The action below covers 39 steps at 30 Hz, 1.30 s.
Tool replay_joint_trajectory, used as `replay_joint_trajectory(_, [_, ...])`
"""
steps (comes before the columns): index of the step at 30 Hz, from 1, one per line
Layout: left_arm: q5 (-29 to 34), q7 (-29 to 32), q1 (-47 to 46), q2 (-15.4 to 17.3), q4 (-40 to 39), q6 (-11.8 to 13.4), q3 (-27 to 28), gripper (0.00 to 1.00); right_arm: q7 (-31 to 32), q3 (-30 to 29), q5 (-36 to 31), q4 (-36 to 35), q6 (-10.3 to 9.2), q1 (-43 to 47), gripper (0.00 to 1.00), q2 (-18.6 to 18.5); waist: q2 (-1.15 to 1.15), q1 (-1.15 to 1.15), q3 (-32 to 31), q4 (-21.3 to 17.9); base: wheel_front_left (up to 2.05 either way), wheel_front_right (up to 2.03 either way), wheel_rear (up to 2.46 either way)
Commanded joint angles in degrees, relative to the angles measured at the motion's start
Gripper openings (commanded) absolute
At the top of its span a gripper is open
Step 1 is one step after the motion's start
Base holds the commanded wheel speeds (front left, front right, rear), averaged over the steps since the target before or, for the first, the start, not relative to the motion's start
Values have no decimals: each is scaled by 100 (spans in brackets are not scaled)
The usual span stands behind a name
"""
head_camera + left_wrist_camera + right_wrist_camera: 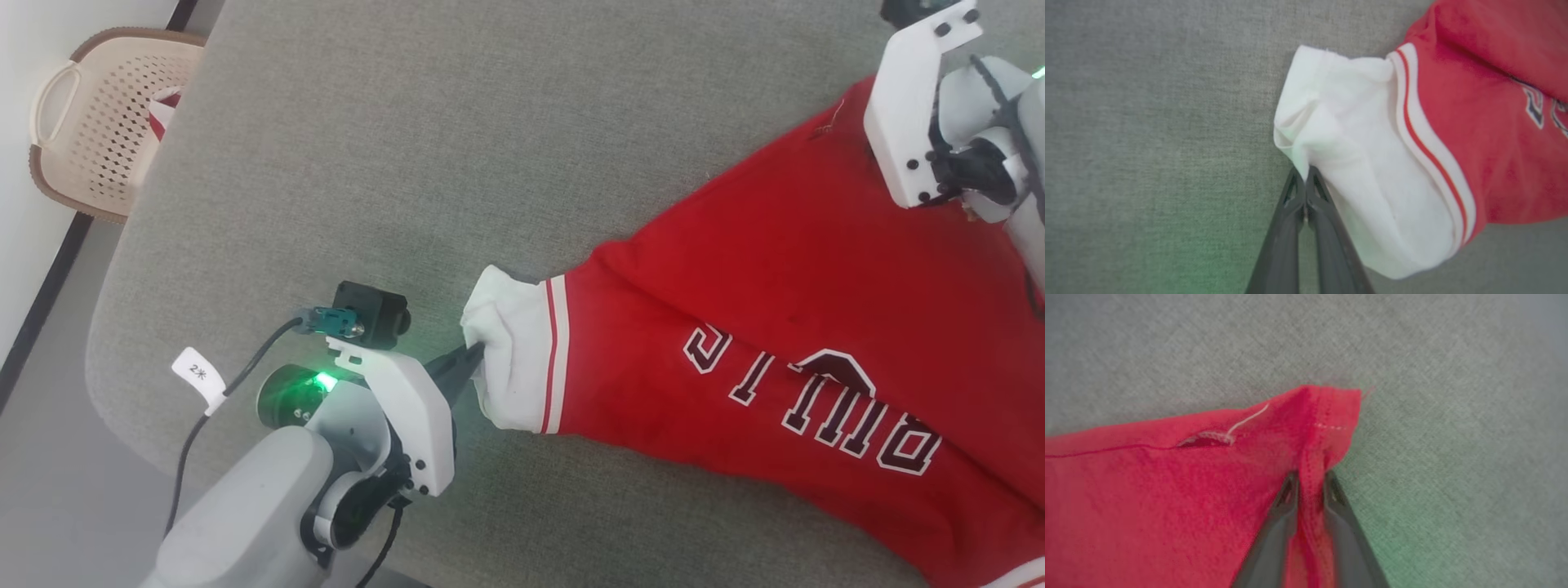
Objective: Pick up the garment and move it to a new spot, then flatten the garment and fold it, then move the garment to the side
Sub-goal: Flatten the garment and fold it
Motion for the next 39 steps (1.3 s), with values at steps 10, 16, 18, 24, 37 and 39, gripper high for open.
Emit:
replay_joint_trajectory(10, [58, 209, -636, 471, 53, 41, 320, 0, -655, 72, 522, 59, 2, 15, 0, -178, 0, 0, -359, -485, 0, 0, 0])
replay_joint_trajectory(16, [221, 638, -1362, 996, -72, 69, 515, 0, -1086, -97, 953, -401, 2, -28, 0, -289, 0, 0, -707, -908, 0, 0, 0])
replay_joint_trajectory(18, [258, 813, -1645, 1139, -71, 14, 555, 0, -1197, -166, 1068, -583, 3, -5, 0, -298, 0, 0, -832, -1054, 0, 0, 0])
replay_joint_trajectory(24, [335, 1213, -2387, 1411, 48, -131, 638, 0, -1390, -454, 1355, -1059, 3, 14, 0, -306, 0, 0, -1108, -1412, 0, 0, 0])
replay_joint_trajectory(37, [859, 1346, -4474, 1564, 1166, -634, 669, 0, -1454, -1627, 1049, -2181, 4, 14, 0, -132, 0, 0, -1486, -2023, 0, 0, 0])
replay_joint_trajectory(39, [959, 1263, -4700, 1510, 1358, -687, 625, 0, -1526, -1785, 807, -2207, 4, -17, 0, -92, 0, 0, -1443, -2055, 0, 0, 0])
